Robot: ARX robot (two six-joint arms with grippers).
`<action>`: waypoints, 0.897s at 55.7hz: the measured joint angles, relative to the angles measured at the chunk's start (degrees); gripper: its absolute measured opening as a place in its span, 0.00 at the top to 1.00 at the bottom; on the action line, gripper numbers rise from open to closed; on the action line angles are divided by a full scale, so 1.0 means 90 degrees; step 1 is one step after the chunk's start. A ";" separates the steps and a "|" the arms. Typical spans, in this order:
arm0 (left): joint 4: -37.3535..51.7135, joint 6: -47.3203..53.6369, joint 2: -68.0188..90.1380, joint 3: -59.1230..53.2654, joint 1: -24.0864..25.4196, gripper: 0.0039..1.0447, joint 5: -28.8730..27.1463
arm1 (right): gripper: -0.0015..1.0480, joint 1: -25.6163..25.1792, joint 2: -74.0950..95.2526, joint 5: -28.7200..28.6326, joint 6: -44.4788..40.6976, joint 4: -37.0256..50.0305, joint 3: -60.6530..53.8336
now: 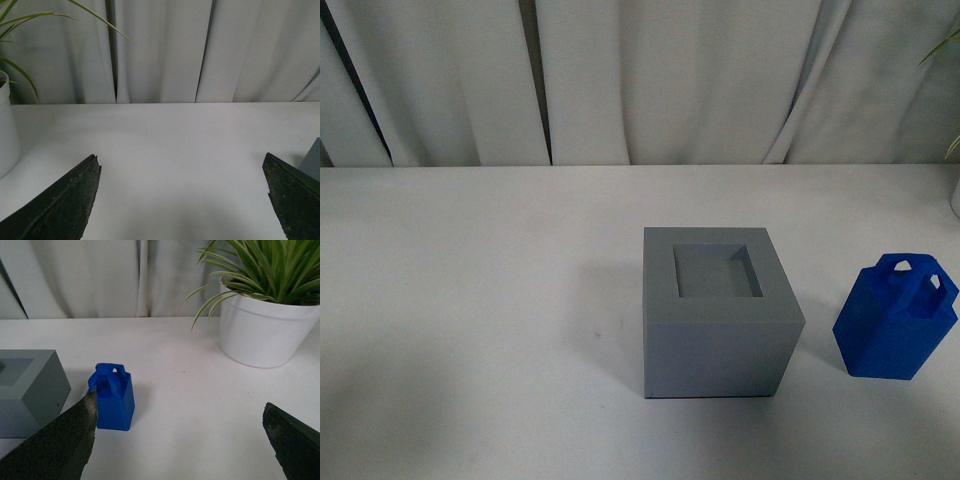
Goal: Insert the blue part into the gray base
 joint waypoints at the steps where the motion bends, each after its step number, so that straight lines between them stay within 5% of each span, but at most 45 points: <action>1: 0.0000 0.0000 0.0000 0.0000 0.0000 0.06 0.0000 | 0.07 0.0000 0.0083 -0.0015 -0.0002 0.0058 0.0029; 8: 0.0000 0.0002 0.0000 0.0000 0.0000 0.06 0.0000 | 0.07 -0.0141 0.1727 -0.0777 -0.0486 0.0967 0.0862; 21: 0.0002 0.0002 0.0000 0.0000 0.0000 0.06 0.0000 | 0.07 -0.0187 0.4214 -0.2067 -0.1902 0.0333 0.2892; 34: 0.0000 0.0000 0.0000 0.0000 0.0000 0.06 0.0000 | 0.07 0.0061 0.6020 -0.2849 -0.3922 -0.1904 0.5170; 50: 0.0000 0.0002 0.0000 0.0000 0.0000 0.06 0.0000 | 0.07 0.0282 0.7735 -0.2613 -0.5887 -0.4738 0.7179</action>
